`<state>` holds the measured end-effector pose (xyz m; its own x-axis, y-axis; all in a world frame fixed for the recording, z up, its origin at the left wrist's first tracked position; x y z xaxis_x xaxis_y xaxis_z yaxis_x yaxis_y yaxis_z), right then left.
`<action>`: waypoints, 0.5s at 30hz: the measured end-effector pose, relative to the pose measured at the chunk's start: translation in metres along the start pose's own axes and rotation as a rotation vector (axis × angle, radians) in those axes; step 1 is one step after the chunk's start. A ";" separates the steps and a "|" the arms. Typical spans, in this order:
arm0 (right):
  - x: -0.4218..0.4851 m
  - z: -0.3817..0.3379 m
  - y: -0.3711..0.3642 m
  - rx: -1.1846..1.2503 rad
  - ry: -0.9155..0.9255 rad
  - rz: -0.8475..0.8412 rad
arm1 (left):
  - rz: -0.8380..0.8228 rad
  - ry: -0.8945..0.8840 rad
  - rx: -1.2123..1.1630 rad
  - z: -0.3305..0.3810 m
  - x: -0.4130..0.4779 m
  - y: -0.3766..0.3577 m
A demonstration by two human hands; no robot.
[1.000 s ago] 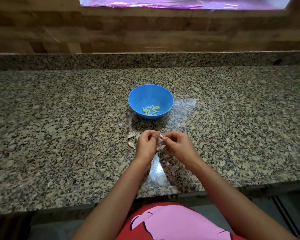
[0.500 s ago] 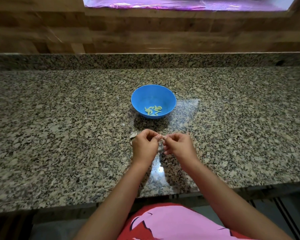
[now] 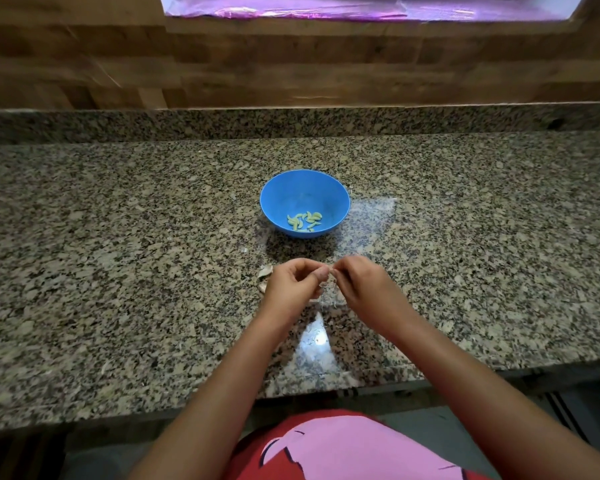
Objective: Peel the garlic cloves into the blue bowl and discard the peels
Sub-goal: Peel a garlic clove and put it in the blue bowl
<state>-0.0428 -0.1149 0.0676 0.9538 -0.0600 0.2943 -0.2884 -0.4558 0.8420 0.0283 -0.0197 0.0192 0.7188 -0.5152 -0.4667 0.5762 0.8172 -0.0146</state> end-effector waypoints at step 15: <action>-0.010 0.008 -0.019 0.219 -0.175 0.206 | 0.204 0.057 -0.105 -0.012 0.002 -0.002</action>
<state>-0.0463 -0.1125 0.0447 0.8827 -0.3135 0.3502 -0.4700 -0.5969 0.6503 0.0239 -0.0193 0.0081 0.7913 -0.3240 -0.5185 0.3759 0.9267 -0.0055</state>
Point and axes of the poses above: each hand's wrist, its own x-axis towards the middle knuckle, its own y-axis out of the back of the hand, z = x × y, the point moved 8 cm from there along x, towards the middle knuckle, and after that the axes turned 15 degrees about y, right-handed, at the moved point
